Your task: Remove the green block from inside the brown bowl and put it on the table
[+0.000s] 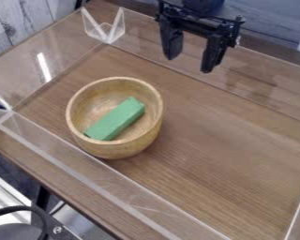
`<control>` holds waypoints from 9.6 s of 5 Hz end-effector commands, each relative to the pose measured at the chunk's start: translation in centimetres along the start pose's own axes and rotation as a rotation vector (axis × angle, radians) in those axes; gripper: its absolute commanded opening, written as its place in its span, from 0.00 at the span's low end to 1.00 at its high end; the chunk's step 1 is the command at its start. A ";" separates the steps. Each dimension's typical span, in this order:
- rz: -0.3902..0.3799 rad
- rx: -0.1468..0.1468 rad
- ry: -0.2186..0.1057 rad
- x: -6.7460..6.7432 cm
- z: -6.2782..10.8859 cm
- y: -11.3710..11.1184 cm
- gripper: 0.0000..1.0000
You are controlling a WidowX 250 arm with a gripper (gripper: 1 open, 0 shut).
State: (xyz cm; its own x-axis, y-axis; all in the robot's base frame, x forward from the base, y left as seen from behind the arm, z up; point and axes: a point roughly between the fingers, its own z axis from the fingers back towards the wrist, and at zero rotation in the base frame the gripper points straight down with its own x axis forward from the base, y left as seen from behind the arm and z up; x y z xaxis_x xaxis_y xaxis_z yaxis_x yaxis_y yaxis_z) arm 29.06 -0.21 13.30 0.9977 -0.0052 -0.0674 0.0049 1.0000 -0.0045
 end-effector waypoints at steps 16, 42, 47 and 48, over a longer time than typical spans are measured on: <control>0.036 -0.074 -0.098 -3.5 -7.1 10.3 1.00; 0.052 -0.073 0.128 -5.5 -12.8 8.4 0.00; 0.066 -0.080 0.133 -5.6 -12.1 8.1 0.00; 0.069 -0.082 0.133 -5.6 -11.8 8.0 0.00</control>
State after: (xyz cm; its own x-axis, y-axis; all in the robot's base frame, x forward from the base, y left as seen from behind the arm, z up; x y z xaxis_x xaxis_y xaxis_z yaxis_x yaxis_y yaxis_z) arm 23.46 8.37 2.12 0.9843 0.0418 -0.1716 -0.0527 0.9968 -0.0597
